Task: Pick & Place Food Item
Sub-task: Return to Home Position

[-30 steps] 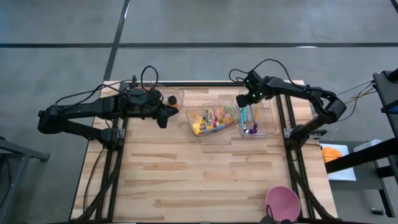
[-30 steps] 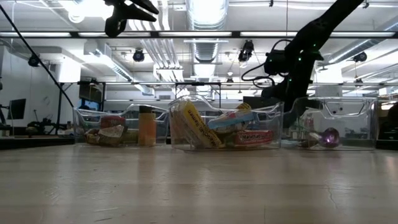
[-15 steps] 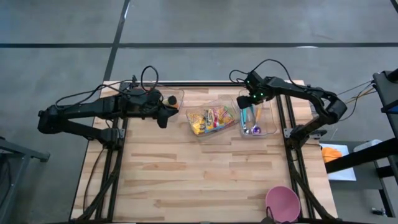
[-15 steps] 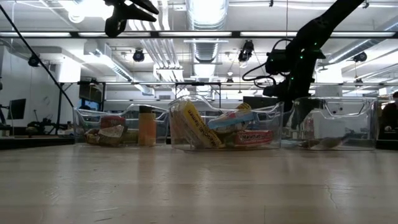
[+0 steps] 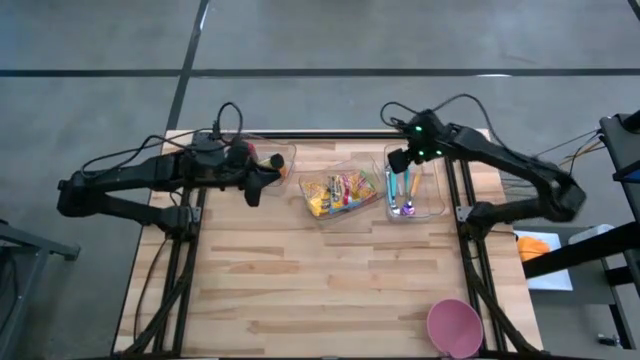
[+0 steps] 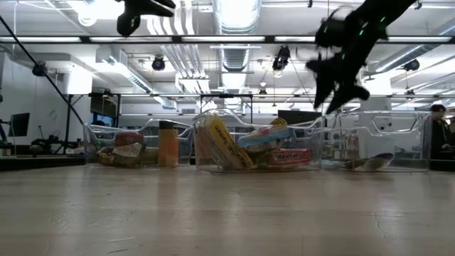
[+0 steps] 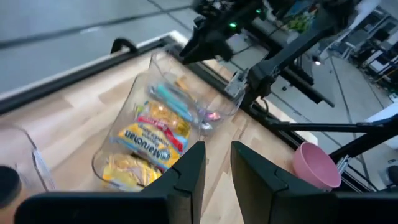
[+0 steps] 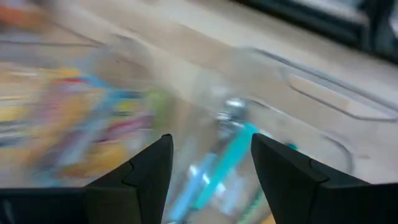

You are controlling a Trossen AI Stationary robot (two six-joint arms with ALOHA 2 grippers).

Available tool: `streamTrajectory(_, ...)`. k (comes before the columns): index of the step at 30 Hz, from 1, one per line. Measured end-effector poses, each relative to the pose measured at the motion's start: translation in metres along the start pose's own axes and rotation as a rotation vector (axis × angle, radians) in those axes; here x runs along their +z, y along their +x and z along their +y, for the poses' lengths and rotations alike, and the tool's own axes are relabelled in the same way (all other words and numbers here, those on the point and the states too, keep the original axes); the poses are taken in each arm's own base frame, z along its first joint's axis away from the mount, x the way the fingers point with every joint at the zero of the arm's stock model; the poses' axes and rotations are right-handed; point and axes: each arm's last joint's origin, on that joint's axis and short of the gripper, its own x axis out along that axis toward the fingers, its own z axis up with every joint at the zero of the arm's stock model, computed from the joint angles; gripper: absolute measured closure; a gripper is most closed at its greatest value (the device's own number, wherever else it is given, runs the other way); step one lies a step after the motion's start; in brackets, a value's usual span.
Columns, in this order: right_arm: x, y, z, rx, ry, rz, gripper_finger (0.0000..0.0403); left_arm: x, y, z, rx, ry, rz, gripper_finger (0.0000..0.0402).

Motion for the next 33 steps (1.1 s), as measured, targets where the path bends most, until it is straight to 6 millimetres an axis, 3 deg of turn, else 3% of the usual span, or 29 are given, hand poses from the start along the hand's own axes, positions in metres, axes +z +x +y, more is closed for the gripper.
streamTrajectory(4,-0.011,-0.047,0.019,0.145,-0.084,-0.183,0.0187,-0.003,-0.010,0.004,0.000,0.033,-0.053,0.0315)
streamTrajectory(7,-0.024,-0.077,0.028,0.275,-0.116,-0.333,0.0187,-0.020,-0.011,0.016,-0.002,0.024,-0.110,0.0315)
streamTrajectory(12,-0.057,-0.103,0.033,0.478,-0.120,-0.517,0.0187,-0.053,-0.016,0.037,-0.046,-0.067,-0.174,0.0316)
streamTrajectory(17,-0.087,-0.104,0.038,0.573,-0.109,-0.606,0.0187,-0.069,-0.024,0.040,-0.083,-0.032,-0.160,0.0316)
streamTrajectory(28,-0.141,-0.097,0.060,0.543,-0.162,-0.734,0.0187,-0.113,-0.019,0.049,-0.070,0.065,-0.122,0.0316)
streamTrajectory(33,-0.159,-0.094,0.060,0.518,-0.188,-0.741,0.0187,-0.129,-0.013,0.057,-0.088,0.108,-0.068,0.0316)
